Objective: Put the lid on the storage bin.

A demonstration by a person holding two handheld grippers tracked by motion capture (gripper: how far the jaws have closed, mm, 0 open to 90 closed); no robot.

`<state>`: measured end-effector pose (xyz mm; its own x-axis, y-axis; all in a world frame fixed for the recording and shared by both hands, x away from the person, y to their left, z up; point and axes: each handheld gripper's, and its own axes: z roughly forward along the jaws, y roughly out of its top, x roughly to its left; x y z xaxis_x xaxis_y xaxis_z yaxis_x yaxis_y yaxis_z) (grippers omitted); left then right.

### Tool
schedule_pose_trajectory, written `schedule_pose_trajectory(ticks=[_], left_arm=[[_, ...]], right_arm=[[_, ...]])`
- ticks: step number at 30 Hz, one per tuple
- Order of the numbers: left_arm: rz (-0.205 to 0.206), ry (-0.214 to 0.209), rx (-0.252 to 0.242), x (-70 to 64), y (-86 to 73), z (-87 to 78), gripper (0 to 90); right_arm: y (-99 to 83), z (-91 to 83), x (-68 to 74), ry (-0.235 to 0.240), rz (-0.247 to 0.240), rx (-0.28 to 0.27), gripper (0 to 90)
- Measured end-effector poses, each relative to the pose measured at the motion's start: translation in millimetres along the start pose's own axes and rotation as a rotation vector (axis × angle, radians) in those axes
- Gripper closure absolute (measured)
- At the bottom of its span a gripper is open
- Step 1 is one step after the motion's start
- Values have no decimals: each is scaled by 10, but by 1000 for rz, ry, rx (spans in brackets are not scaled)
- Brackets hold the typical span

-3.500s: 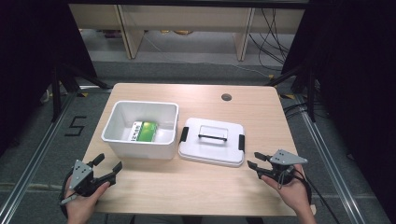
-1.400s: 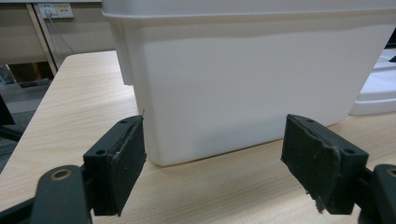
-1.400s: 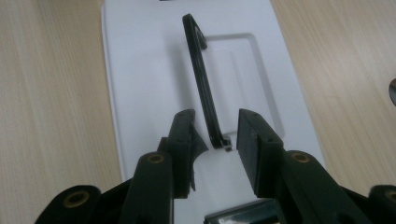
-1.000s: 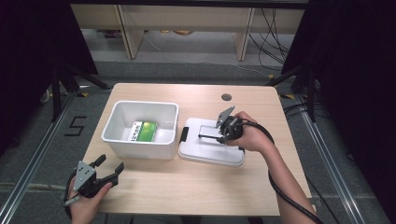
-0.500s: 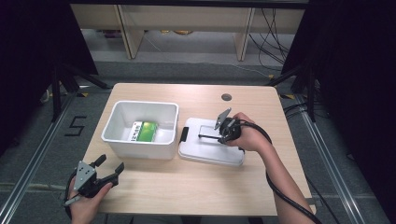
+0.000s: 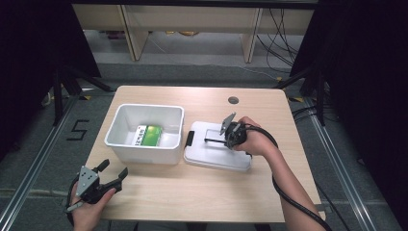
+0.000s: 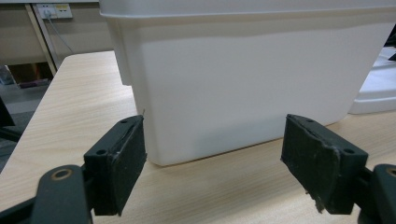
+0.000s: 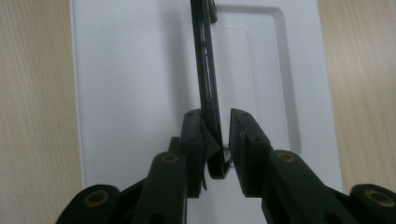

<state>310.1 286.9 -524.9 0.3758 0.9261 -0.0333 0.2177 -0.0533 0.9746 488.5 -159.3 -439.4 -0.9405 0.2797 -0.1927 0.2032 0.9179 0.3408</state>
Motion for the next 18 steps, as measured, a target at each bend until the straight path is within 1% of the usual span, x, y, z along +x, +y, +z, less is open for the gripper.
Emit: schedule_pose_trajectory(ticks=[1,2,3,4,6,7,8,9,10,11,13,14,15,16,17,18], left_arm=[[0,0,0,0,0,0,212],[3,-2,-1,-1,0,0,212],[2,-8,-11,1,-3,14,212],[2,-8,-6,0,-2,17,212],[3,-6,5,-1,4,18,213],[3,-6,5,-1,4,18,214],[2,-11,3,2,4,18,224],[-1,-23,-15,8,-3,26,233],[-1,-23,-9,16,0,21,236],[-1,-22,-11,21,-1,16,240],[2,-19,-4,26,5,3,251],[-8,-24,-21,39,36,-24,258],[-16,-35,-44,38,66,-38,265],[-9,-40,-58,31,125,-71,275],[-1,-49,-71,25,163,-90,284],[3,-61,-95,10,216,-102,287]], right_arm=[[0,0,0,0,0,0,780],[11,15,-14,-7,-18,2,817],[14,11,-19,-23,-25,5,830],[13,-1,-14,-23,-16,14,840],[10,-11,-15,-38,-38,16,851],[8,-10,-51,-64,-102,10,851],[10,-12,-51,-71,-108,13,852],[7,-21,-45,-63,-103,21,853],[-2,-35,-28,-67,-75,30,853],[-7,-41,-21,-67,-68,20,853],[-19,-69,-33,-60,-78,10,854],[-26,-98,-44,-58,-88,4,854],[-25,-116,-62,-50,-112,-6,854],[-31,-156,-49,-53,-92,-19,854],[-36,-216,-41,-41,-73,-28,854],[-35,-244,-67,-37,-112,-56,854]])
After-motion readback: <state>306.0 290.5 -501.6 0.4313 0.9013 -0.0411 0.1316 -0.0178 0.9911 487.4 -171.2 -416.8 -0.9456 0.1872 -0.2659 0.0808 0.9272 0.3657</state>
